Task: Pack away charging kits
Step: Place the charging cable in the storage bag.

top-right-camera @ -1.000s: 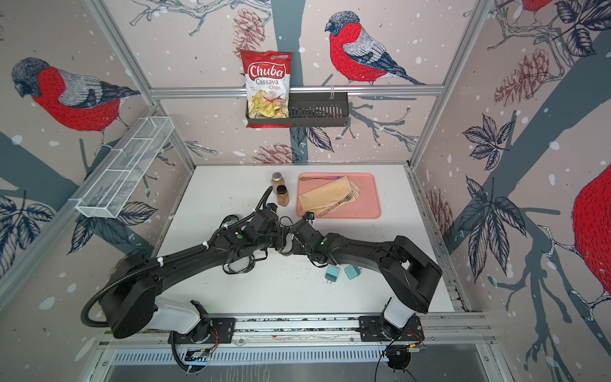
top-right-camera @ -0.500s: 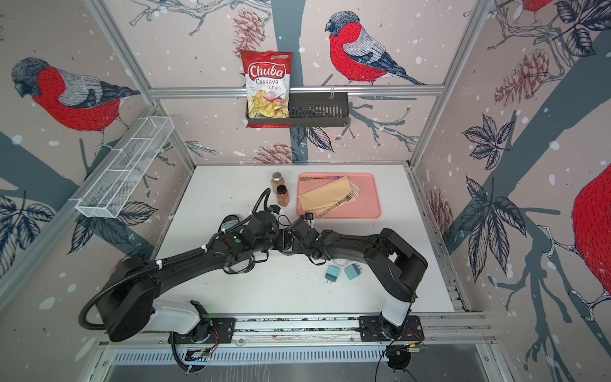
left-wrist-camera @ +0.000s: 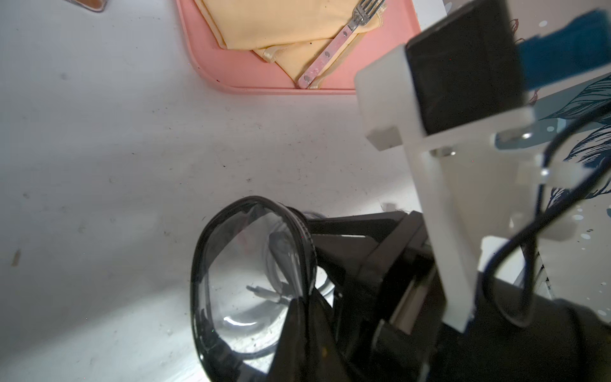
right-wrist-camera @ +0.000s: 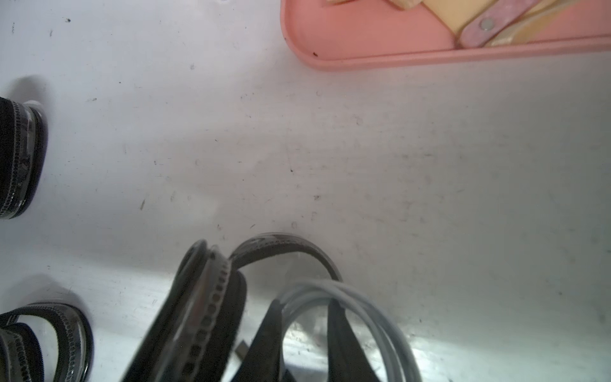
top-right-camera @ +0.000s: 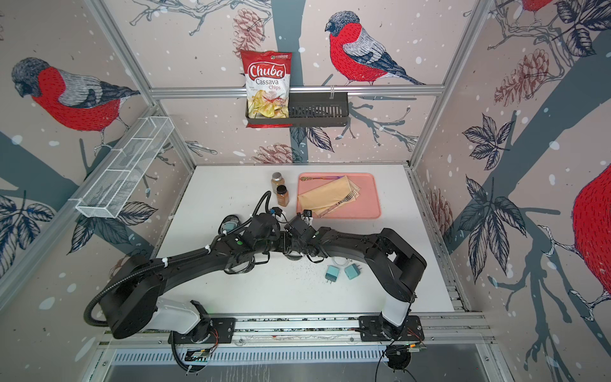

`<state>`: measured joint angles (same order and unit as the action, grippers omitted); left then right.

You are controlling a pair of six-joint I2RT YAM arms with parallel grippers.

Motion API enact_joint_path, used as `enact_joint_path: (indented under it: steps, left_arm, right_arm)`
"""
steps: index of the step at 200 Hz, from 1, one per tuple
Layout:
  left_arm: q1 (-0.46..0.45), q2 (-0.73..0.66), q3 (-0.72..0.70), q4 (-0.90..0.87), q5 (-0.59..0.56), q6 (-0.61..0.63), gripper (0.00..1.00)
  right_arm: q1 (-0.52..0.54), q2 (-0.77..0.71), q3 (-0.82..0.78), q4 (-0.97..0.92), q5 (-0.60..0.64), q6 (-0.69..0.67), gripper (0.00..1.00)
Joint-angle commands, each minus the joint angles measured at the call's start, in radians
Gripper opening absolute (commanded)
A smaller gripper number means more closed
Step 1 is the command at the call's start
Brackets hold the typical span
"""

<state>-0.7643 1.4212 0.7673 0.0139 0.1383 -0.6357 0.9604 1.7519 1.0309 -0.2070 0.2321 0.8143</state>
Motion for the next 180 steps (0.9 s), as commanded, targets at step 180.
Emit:
enact_joint_path:
  steps: [180]
  left_arm:
    - [-0.002,0.042,0.029,0.015,-0.044,-0.03,0.0]
  right_arm:
    - [-0.058,-0.155,-0.168,0.036,-0.021,0.002,0.33]
